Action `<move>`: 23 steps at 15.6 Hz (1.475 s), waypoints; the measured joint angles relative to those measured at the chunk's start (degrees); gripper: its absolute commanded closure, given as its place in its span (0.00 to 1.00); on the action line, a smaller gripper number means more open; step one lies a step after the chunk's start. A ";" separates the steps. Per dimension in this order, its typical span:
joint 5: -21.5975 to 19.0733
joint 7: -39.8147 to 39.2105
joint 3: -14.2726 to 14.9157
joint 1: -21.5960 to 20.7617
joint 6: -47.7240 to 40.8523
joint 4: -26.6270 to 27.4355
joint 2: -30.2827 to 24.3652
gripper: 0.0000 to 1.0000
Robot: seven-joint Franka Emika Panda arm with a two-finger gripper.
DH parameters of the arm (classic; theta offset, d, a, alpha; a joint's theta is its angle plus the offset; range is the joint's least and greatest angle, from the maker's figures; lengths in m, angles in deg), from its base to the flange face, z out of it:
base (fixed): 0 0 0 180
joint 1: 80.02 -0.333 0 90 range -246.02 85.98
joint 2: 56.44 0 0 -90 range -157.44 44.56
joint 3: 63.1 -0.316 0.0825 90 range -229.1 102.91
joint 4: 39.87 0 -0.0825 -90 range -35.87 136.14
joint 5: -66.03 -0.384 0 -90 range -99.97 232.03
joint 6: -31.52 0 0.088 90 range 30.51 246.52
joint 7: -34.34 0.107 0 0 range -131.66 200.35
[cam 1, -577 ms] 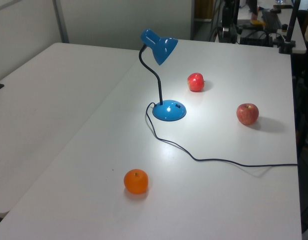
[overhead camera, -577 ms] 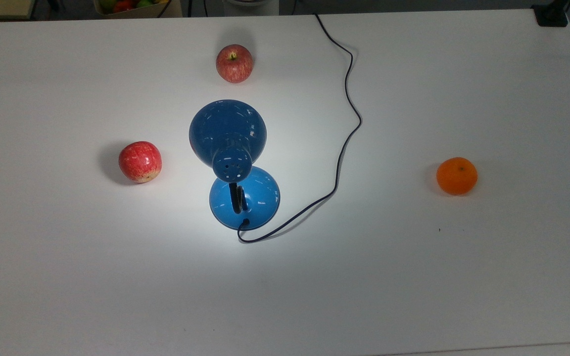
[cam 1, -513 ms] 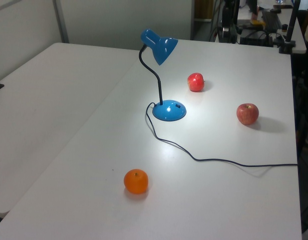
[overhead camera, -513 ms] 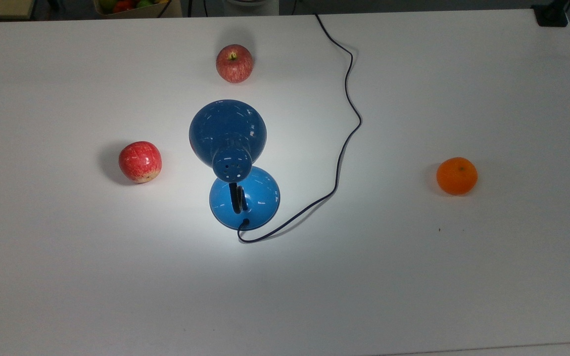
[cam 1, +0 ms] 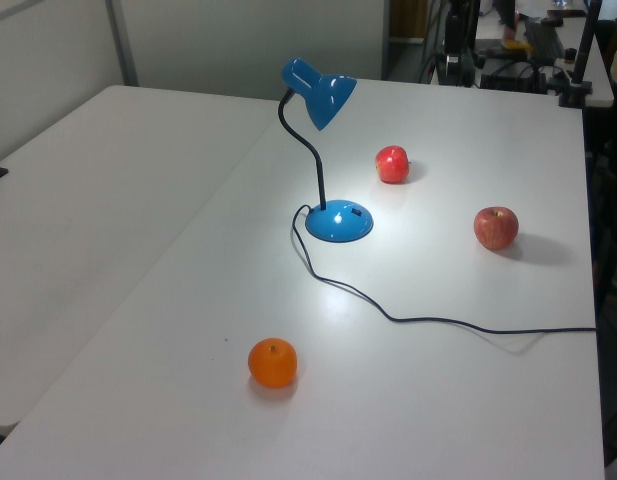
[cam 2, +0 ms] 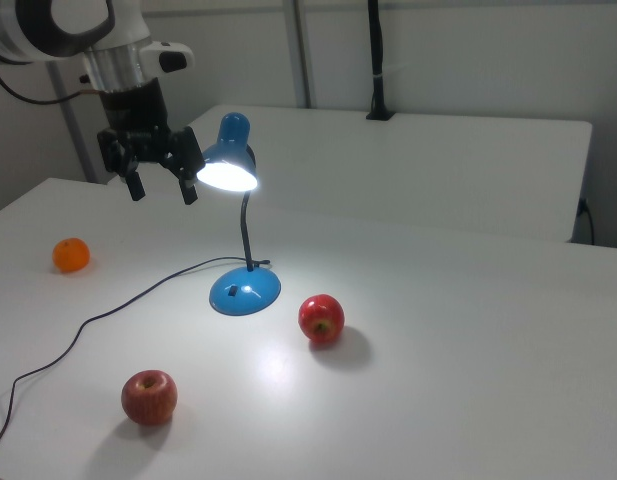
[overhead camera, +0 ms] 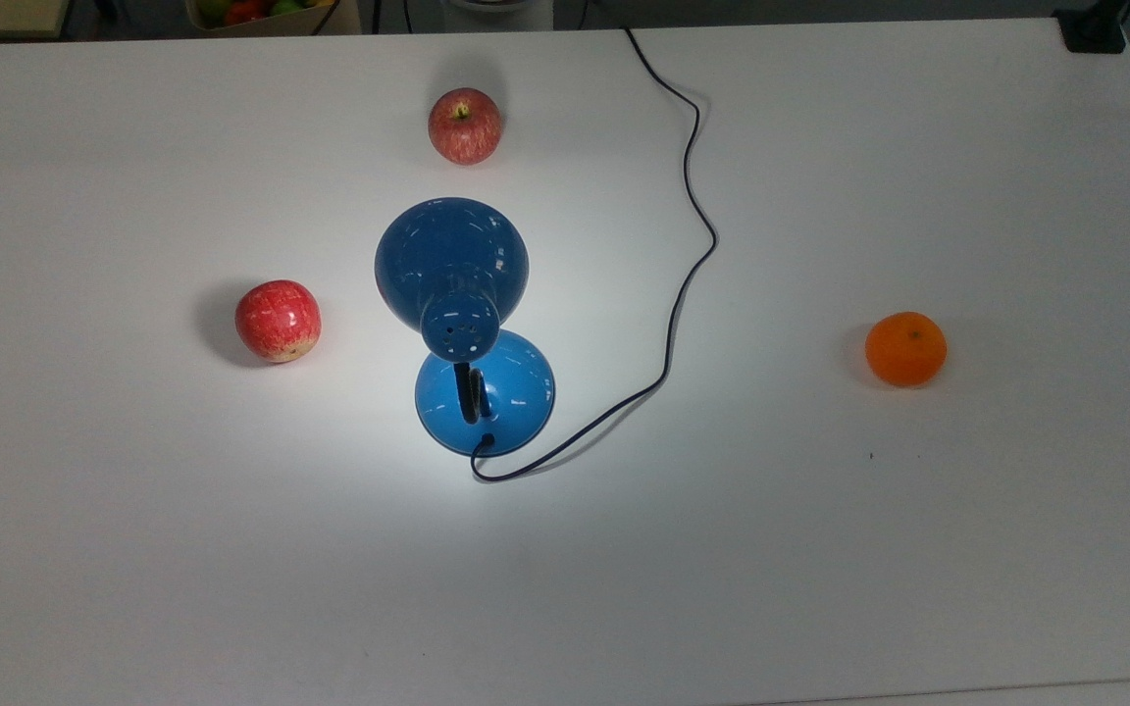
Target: Turn off lamp
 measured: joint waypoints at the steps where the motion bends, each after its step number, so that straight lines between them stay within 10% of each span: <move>1: 0.00 0.00 0.00 0.00 0.00 0.00 0.00 0.00; 4: -0.01 0.00 0.00 0.00 0.00 0.00 0.00 0.12; 9: -0.09 0.00 0.00 0.00 0.00 0.00 0.00 1.00; 23: -0.23 -0.01 -0.12 -0.14 5.90 4.24 1.18 1.00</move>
